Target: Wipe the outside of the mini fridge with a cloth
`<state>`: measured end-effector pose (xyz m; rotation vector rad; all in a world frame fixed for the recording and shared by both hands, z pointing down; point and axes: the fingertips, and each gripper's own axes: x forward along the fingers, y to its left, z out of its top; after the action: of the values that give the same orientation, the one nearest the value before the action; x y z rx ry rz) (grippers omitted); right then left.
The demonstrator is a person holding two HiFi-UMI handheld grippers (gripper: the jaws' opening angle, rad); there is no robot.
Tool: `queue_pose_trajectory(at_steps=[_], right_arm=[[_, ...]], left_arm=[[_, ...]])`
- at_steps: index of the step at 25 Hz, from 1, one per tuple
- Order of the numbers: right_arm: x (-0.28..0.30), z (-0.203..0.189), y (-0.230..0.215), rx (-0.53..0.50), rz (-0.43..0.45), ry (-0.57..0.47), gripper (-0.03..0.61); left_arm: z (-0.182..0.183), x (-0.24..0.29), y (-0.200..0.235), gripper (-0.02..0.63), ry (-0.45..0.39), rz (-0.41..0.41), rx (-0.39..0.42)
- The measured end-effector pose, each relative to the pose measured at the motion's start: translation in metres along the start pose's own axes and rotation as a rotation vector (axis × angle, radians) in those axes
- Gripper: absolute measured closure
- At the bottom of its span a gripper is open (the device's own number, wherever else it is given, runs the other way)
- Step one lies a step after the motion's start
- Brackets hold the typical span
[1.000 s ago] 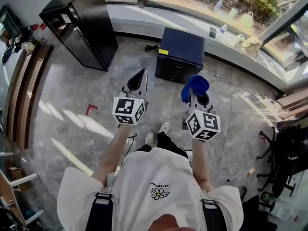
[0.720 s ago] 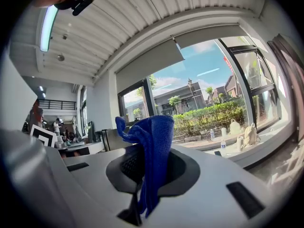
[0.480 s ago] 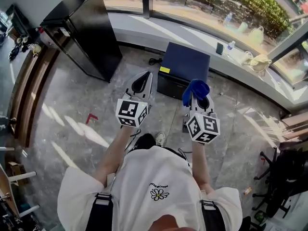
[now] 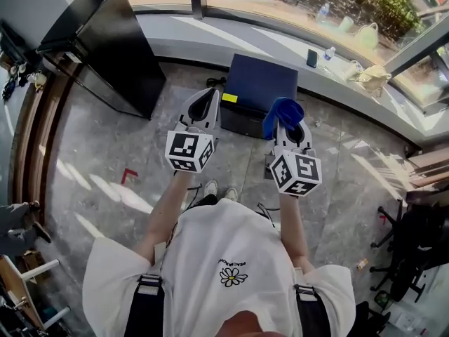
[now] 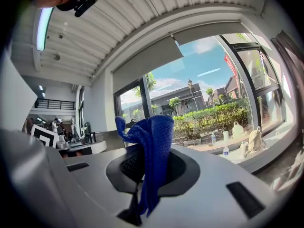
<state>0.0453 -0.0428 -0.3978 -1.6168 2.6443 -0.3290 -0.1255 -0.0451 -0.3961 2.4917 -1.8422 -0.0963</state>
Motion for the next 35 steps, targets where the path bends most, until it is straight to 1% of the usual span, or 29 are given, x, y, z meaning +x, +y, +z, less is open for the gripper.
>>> queue_pose_trajectory(at_steps=[5, 9, 12, 15, 18, 20, 23, 25, 27, 30, 33, 35], right_arm=[[0.020, 0.001, -0.007, 0.005, -0.026, 0.001, 0.526], [0.033, -0.005, -0.017, 0.000, -0.042, 0.028, 0.526], [0.045, -0.021, -0.026, -0.013, -0.041, 0.038, 0.526], [0.064, -0.057, -0.037, -0.048, -0.027, 0.021, 0.526], [0.085, -0.115, -0.054, -0.070, -0.017, 0.003, 0.526], [0.100, -0.160, -0.067, -0.055, -0.008, -0.013, 0.526], [0.125, -0.237, -0.082, -0.023, 0.028, -0.045, 0.526], [0.143, -0.291, -0.089, 0.000, 0.062, -0.056, 0.526], [0.159, -0.339, -0.097, 0.042, 0.101, -0.076, 0.526], [0.177, -0.400, -0.112, 0.096, 0.144, -0.117, 0.526], [0.184, -0.449, -0.120, 0.085, 0.160, -0.147, 0.526], [0.182, -0.478, -0.121, 0.079, 0.166, -0.159, 0.526]], left_arm=[[0.001, 0.021, 0.012, 0.609, -0.004, -0.010, -0.016], [-0.012, 0.038, 0.014, 0.609, 0.030, -0.019, -0.010], [-0.029, 0.053, 0.016, 0.609, 0.038, -0.030, 0.012], [-0.067, 0.070, 0.026, 0.609, 0.010, -0.025, 0.054], [-0.127, 0.087, 0.043, 0.609, -0.016, 0.006, 0.073], [-0.174, 0.096, 0.055, 0.609, -0.028, 0.020, 0.081], [-0.258, 0.112, 0.073, 0.609, -0.037, 0.028, 0.087], [-0.320, 0.120, 0.084, 0.609, -0.024, 0.027, 0.090], [-0.378, 0.125, 0.090, 0.609, -0.008, 0.013, 0.088], [-0.453, 0.132, 0.093, 0.609, -0.009, -0.018, 0.066], [-0.515, 0.128, 0.093, 0.609, -0.026, -0.047, 0.019], [-0.546, 0.121, 0.090, 0.609, -0.024, -0.066, 0.012]])
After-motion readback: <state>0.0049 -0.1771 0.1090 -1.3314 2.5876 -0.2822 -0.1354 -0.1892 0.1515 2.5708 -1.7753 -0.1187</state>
